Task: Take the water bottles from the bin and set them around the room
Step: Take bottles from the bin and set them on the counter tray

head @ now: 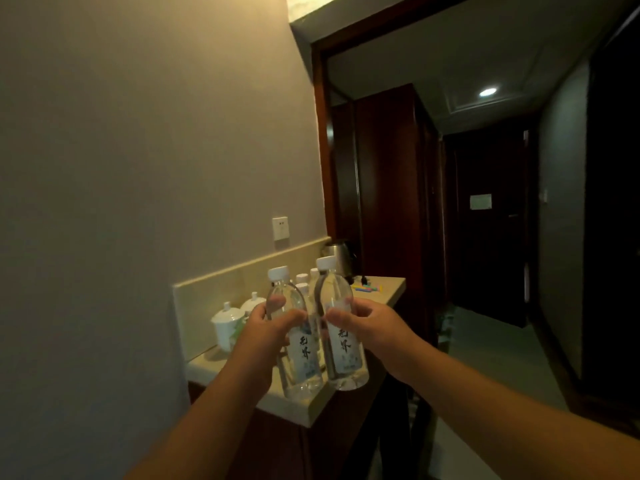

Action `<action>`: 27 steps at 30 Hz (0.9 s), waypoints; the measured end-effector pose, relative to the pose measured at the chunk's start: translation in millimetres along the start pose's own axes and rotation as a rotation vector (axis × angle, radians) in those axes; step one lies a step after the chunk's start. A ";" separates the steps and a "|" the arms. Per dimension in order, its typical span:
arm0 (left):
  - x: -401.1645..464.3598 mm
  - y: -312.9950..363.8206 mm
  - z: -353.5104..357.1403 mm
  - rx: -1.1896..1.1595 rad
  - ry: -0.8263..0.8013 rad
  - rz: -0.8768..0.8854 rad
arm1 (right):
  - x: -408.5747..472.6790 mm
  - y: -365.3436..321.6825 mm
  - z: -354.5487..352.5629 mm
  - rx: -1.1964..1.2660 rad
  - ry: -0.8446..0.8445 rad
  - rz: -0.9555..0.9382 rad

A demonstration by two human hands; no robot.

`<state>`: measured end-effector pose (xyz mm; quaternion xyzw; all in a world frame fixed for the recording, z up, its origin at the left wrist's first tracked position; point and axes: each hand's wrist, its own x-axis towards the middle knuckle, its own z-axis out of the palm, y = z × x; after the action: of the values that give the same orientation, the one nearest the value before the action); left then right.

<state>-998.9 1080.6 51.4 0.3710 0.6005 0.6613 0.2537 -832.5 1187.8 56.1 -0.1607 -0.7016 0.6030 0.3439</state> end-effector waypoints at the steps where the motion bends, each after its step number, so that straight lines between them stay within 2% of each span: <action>1: 9.8 1.5 9.6 0.035 0.007 0.002 | 8.9 2.0 -12.3 0.001 0.002 0.005; 4: 36.9 6.4 33.3 0.132 0.042 0.035 | 40.1 13.3 -42.9 -0.004 0.023 0.002; 10: 101.6 16.9 61.2 0.354 0.008 0.103 | 116.0 45.3 -90.7 0.006 0.033 -0.016; 16: 184.9 21.7 76.2 0.618 0.047 0.238 | 203.1 80.5 -122.0 -0.093 -0.024 -0.023; 21: 228.4 6.1 82.7 0.873 0.126 0.219 | 263.2 116.0 -133.8 -0.108 -0.088 0.022; 27: 249.5 -28.2 93.8 1.203 0.113 0.138 | 303.5 166.1 -138.7 -0.019 -0.264 0.120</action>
<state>-1076.0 1336.6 70.5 0.4519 0.8559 0.2396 -0.0761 -986.2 1520.8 -10.2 -0.1252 -0.7354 0.6318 0.2104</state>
